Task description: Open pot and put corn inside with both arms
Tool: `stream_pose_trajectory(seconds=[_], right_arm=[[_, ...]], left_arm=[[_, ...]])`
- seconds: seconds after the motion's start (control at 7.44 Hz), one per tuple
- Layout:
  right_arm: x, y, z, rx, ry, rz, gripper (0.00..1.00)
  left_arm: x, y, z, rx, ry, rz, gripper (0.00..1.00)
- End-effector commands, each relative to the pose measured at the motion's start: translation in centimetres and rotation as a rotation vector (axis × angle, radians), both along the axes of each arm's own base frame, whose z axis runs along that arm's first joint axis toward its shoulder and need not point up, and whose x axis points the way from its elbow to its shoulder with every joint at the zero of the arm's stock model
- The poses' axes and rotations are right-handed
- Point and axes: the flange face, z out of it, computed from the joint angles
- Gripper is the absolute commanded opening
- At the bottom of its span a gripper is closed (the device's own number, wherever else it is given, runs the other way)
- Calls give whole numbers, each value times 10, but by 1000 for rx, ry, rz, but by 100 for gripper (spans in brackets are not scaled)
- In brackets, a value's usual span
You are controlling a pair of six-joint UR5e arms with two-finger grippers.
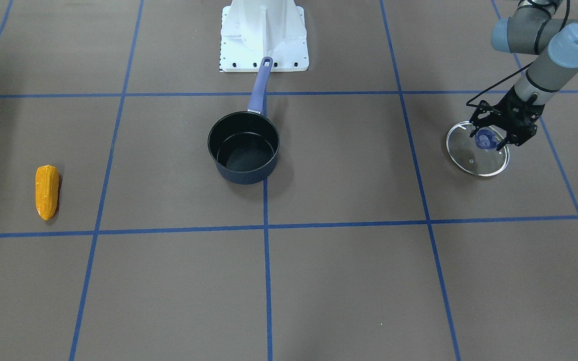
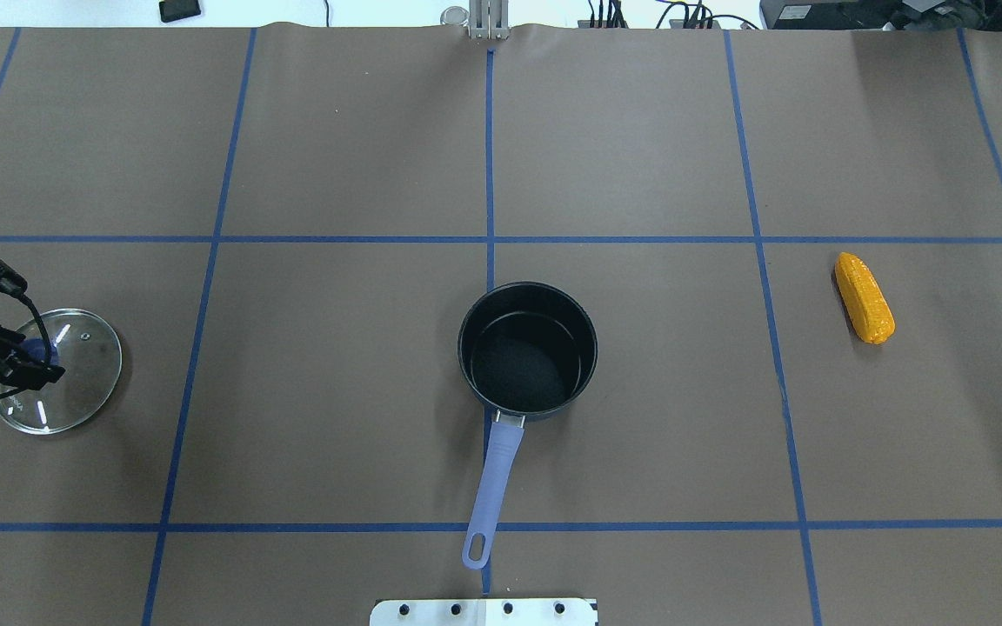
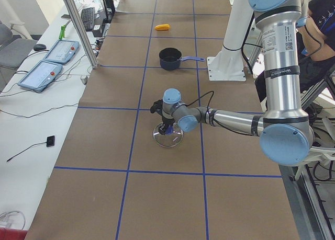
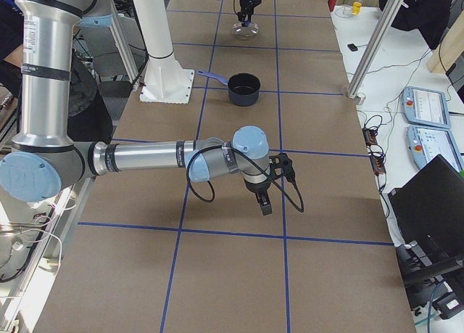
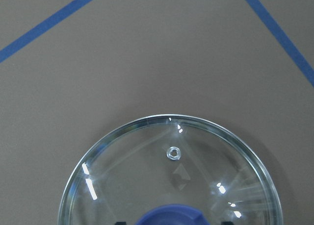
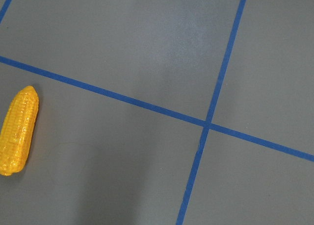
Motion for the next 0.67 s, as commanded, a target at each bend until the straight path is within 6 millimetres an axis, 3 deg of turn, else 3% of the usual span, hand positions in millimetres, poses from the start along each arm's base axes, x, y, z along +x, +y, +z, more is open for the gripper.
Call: stream_pose_trajectory(seconds=[0.0,0.13,0.27,0.54], right_arm=[[0,0,-1,1,0,0,100],[0,0,-1,1,-1,-1,100],[0,0,-1,1,-3,-1,100],[0,-1,-2,2,-5,-1,100]], left_arm=[[-9,-5,0,-4,0,-20,98],[-36,-21,-5,-32,15,-63,98],[-82,-41,-8,-100,43,-131,98],[-168,-57,11,-102,-41,-128,98]])
